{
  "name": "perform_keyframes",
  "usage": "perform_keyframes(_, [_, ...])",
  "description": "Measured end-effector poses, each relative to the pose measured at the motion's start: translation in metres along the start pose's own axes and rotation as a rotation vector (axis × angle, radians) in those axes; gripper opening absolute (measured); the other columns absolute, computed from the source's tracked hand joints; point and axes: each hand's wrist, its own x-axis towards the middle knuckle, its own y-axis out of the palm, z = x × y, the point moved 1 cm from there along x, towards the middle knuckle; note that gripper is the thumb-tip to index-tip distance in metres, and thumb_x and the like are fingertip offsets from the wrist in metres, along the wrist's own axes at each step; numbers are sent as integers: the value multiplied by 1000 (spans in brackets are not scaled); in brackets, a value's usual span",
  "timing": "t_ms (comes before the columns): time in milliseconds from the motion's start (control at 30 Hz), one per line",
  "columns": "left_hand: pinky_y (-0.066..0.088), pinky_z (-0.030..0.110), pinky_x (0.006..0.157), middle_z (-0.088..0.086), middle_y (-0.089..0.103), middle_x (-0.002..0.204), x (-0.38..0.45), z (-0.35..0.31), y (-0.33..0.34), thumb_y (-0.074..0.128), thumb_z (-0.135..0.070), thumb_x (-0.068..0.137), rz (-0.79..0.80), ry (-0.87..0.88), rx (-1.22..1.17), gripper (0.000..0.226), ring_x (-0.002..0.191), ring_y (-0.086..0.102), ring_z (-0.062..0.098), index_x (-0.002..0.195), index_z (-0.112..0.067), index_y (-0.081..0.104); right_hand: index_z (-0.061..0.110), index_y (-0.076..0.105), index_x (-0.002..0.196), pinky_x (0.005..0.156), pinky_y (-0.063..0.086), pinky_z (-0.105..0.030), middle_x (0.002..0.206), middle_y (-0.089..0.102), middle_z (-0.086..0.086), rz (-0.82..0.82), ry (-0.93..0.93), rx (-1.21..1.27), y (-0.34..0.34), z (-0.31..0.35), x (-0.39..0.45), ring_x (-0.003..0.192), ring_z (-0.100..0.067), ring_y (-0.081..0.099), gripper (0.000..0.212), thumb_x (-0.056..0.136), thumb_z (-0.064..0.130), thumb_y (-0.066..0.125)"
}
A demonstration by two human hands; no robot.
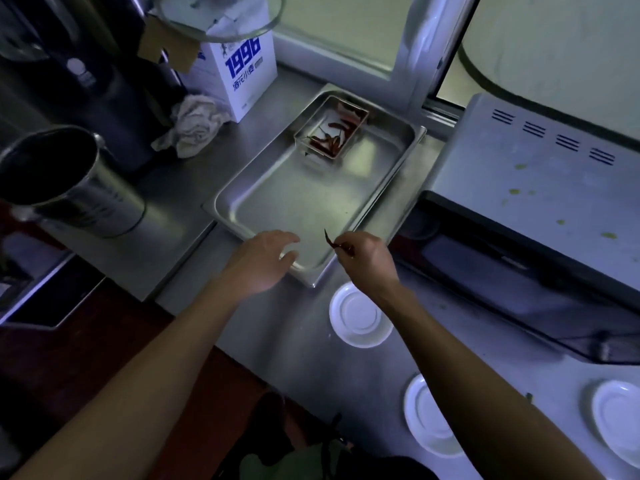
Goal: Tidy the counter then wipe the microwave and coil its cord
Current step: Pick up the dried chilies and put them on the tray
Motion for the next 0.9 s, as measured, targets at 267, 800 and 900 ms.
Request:
perform_keyframes(267, [42,35,107,-11,55,140,92,54,-33,53,-40,99,80,82,-4,36,128,52,15,133,-33,57,12,75,104,79,52,-41,96,70,-9,-31,104,-68,23,20,88,92,-28,64,18,89,12,65])
perform_keyframes(800, [43,38,104,-4,58,138,244,78,-77,53,-39,98,179,241,25,36,125,54,23,132,-30,58,10,73,107,78,51,-39,98,71,-7,-175,228,-123,20,26,225,92,-23,61,18,94,13,60])
perform_keyframes(900, [45,39,102,-4,59,138,266,76,-81,54,-37,98,184,262,28,36,123,56,24,132,-28,59,9,74,104,76,52,-40,97,71,-7,-214,217,-105,21,26,246,89,-22,61,17,92,11,62])
